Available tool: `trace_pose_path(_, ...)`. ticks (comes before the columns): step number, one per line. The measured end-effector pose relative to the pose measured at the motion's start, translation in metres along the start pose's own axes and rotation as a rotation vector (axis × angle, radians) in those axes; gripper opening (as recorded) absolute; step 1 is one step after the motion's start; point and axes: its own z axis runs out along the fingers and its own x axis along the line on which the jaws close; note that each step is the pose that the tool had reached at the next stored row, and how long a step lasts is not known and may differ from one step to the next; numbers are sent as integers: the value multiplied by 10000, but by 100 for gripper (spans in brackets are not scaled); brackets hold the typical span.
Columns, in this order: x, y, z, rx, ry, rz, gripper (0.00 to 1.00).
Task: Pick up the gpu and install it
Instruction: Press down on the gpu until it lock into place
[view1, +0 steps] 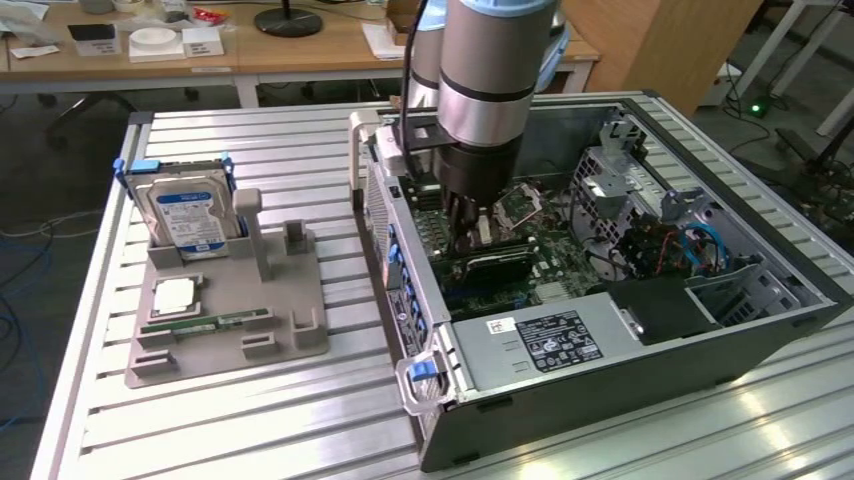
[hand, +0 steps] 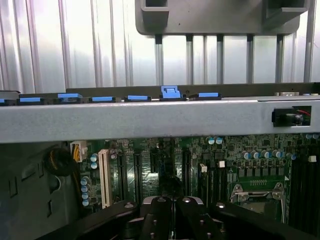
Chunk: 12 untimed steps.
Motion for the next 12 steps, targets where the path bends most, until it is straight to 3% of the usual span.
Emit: trace_pose_path(12, -43, 9, 141, -92, 12, -3, 11)
